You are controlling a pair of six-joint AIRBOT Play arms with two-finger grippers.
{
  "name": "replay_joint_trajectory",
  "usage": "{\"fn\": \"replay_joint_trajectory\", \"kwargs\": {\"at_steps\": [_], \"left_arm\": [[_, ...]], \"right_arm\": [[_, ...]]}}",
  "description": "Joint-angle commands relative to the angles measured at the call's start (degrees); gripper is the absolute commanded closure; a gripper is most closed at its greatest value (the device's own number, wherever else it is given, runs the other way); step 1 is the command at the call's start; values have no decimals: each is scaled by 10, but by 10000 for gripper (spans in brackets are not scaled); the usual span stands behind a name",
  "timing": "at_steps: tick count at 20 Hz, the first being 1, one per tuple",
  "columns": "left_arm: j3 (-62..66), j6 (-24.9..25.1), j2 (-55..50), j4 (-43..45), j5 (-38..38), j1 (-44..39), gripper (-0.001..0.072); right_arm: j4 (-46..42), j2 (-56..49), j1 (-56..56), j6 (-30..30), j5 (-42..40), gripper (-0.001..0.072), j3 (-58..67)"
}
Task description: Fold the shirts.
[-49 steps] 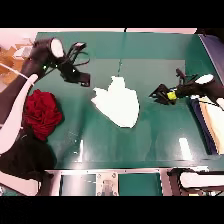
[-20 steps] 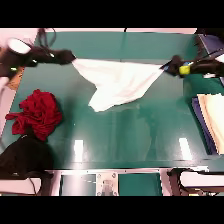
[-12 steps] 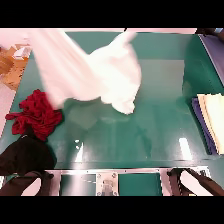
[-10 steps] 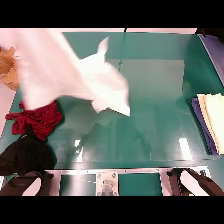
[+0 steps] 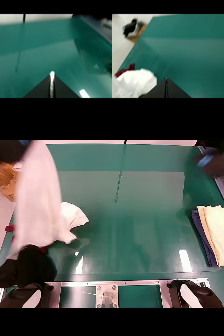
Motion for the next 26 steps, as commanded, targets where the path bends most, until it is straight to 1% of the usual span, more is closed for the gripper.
{"fn": "replay_joint_trajectory", "kwargs": {"at_steps": [1,2,3,4,5,6,8,9,10,12,14,15,16,17,18,19,20,21,22,24,26], "left_arm": [[-77,-3,-71,-16,-19,-16,681],[-86,0,-96,-39,-18,-36,680],[-87,25,-119,-81,-18,-66,681],[-84,68,-143,-143,-9,-110,681],[-82,90,-165,-183,17,-161,681],[-80,96,-187,-203,61,-223,682],[-67,103,-241,-214,120,-337,682],[-53,103,-270,-220,138,-385,681],[-31,115,-303,-234,151,-429,681],[25,151,-363,-287,147,-493,681],[82,156,-412,-286,129,-528,680],[93,156,-426,-283,123,-530,679],[95,139,-433,-281,120,-527,602],[95,125,-433,-274,115,-518,221],[95,105,-432,-273,96,-501,-13],[96,97,-430,-270,57,-473,-8],[98,91,-428,-259,12,-440,-7],[98,67,-424,-233,-35,-403,-7],[98,39,-420,-194,-92,-358,-7],[98,-30,-417,-110,-189,-271,-7],[96,-75,-416,-31,-248,-197,-7]], "right_arm": [[1,-18,86,0,-82,700,-196],[1,-31,105,0,-102,701,-234],[1,-45,119,0,-119,700,-264],[1,-57,121,0,-131,701,-282],[0,-68,115,0,-139,700,-290],[0,-73,102,1,-139,701,-290],[0,-73,53,2,-137,700,-283],[0,-73,21,2,-131,700,-276],[0,-73,-13,2,-118,700,-268],[0,-73,-67,2,-89,700,-254],[-1,-73,-106,0,-74,700,-249],[-1,-73,-121,0,-71,699,-249],[-5,-73,-136,0,-67,699,-249],[-9,-74,-149,0,-63,698,-249],[-14,-74,-160,0,-59,626,-249],[-19,-74,-168,0,-56,460,-249],[-27,-74,-175,0,-52,340,-250],[-43,-74,-181,2,-42,293,-250],[-69,-74,-186,21,-25,294,-250],[-135,-74,-186,83,10,294,-257],[-184,-74,-186,127,35,294,-287]]}}
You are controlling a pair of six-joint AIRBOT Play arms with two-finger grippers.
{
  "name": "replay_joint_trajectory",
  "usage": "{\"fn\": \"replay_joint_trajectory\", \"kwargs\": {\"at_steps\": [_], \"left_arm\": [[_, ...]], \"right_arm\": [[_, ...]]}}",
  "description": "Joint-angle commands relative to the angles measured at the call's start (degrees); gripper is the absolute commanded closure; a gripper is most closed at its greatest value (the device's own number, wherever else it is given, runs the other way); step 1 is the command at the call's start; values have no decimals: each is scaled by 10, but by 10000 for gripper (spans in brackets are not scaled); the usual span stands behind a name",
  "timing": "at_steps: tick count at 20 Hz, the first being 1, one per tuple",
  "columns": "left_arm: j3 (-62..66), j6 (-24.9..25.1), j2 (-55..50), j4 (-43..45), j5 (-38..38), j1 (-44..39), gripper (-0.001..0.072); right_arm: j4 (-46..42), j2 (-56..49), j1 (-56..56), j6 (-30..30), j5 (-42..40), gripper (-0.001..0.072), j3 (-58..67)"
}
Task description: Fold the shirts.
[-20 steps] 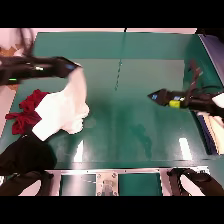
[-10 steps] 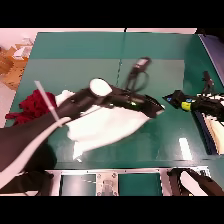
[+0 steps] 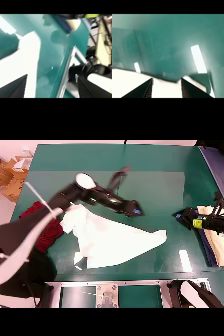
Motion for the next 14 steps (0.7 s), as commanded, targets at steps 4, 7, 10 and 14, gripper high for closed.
{"fn": "replay_joint_trajectory", "kwargs": {"at_steps": [4,7,10,14], "left_arm": [[-38,-105,14,190,-141,185,-7],[-44,-116,15,270,-134,218,-7],[-44,-133,15,325,-113,244,-6],[-44,-144,15,322,-108,278,-6]], "right_arm": [[-76,-1,-6,72,27,293,-112],[-38,-1,-1,49,-7,233,-172],[38,-21,39,7,-67,234,-198],[158,-104,129,-76,-131,603,-184]]}}
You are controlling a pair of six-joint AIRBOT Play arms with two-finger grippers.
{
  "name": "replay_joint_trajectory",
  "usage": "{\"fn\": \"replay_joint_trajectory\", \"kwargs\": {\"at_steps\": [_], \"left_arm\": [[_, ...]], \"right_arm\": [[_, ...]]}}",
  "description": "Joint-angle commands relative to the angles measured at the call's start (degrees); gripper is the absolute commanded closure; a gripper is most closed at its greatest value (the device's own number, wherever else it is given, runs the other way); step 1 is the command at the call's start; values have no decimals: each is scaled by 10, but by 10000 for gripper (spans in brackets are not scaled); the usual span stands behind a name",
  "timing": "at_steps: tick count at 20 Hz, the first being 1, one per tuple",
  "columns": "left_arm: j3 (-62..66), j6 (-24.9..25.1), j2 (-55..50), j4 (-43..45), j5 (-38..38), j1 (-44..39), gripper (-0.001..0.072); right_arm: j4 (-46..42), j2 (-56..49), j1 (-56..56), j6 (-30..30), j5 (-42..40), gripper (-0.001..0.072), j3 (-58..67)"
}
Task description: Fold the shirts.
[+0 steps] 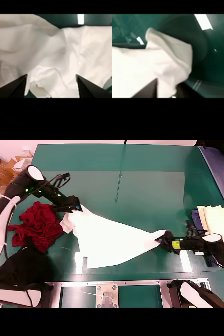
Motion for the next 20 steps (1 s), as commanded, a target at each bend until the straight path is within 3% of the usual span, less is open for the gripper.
{"fn": "replay_joint_trajectory", "kwargs": {"at_steps": [1,3,7,10,15,16,17,18,20], "left_arm": [[-1,-13,0,24,2,29,-6],[-1,-12,0,30,-5,36,-7],[-1,-12,0,41,13,37,-6],[-1,-13,0,31,48,35,-6],[-1,-13,-14,13,118,-10,-6],[-1,-13,-22,13,146,-21,-6],[-1,-13,-32,10,168,-30,-6],[-1,-13,-45,3,175,-37,-7],[-1,5,-71,-11,151,-49,-6]], "right_arm": [[108,-61,57,-89,-43,701,19],[82,-64,40,-95,-35,700,78],[-23,-67,-87,-34,-32,700,207],[-32,-88,-162,-35,-20,701,253],[-32,-142,-150,-50,-12,699,255],[-31,-143,-150,-50,-12,641,256],[-32,-142,-151,-50,-9,465,261],[-32,-142,-154,-50,4,351,269],[-32,-139,-172,-39,52,345,284]]}}
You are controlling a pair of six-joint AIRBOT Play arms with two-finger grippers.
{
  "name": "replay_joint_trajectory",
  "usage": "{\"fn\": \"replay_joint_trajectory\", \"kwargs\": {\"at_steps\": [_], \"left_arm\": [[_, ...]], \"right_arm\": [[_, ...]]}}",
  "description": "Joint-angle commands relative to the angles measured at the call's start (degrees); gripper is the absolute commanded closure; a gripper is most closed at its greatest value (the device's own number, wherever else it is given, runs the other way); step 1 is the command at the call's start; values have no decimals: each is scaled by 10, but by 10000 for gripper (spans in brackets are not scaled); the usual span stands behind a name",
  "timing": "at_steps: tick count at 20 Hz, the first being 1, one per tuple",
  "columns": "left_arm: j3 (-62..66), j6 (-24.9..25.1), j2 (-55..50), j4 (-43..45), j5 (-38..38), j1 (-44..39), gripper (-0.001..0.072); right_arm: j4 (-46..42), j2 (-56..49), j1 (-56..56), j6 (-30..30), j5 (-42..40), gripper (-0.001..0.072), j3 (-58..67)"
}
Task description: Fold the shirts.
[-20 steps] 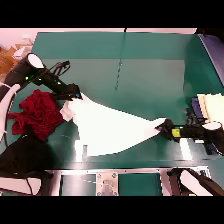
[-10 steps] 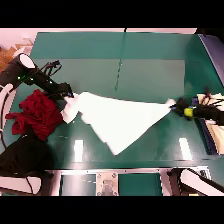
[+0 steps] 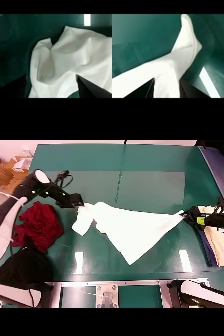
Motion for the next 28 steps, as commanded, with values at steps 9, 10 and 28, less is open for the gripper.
{"fn": "replay_joint_trajectory", "kwargs": {"at_steps": [9,10,28], "left_arm": [[2,66,-49,-10,-40,-23,679],[2,69,-49,-10,-44,-23,679],[18,74,-30,12,-66,-23,680]], "right_arm": [[-37,110,-14,69,156,351,-138],[-36,130,3,80,151,329,-169],[225,116,541,49,-100,700,-299]]}}
